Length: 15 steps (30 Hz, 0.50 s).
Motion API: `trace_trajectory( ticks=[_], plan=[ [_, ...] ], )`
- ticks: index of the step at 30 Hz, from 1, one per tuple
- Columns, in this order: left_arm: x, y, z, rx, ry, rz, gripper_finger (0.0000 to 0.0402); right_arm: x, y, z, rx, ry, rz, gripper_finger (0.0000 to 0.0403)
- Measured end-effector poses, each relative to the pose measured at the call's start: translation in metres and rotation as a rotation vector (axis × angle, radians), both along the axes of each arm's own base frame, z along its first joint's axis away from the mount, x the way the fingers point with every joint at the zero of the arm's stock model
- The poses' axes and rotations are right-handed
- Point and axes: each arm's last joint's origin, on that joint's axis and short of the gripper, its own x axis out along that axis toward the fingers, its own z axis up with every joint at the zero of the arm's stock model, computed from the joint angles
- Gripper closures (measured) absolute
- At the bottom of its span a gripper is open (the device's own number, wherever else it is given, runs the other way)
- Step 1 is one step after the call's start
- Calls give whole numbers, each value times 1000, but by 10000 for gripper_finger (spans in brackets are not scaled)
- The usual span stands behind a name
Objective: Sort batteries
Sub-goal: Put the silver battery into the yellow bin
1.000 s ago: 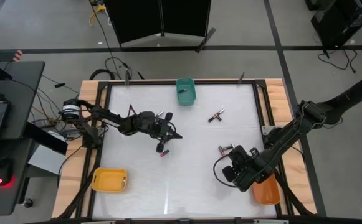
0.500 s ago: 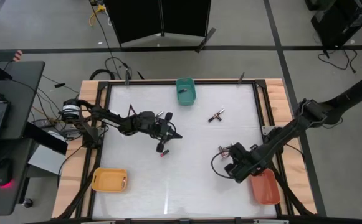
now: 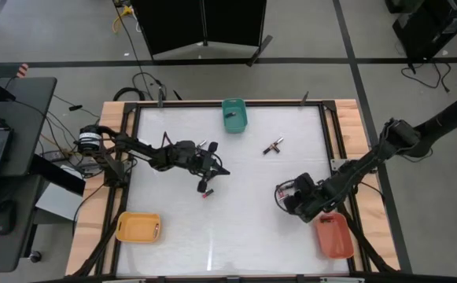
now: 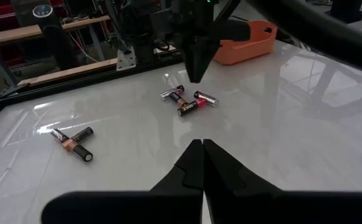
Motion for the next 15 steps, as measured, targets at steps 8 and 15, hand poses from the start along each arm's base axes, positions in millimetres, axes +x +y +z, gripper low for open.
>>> trace_trajectory(
  ticks=[8,15],
  plan=[
    [0,0,0,-1,1,1,396,1,-9,-2,-46,42,-14,245],
    [0,0,-1,-3,16,1,396,1,-17,-2,-95,76,14,222]
  ],
)
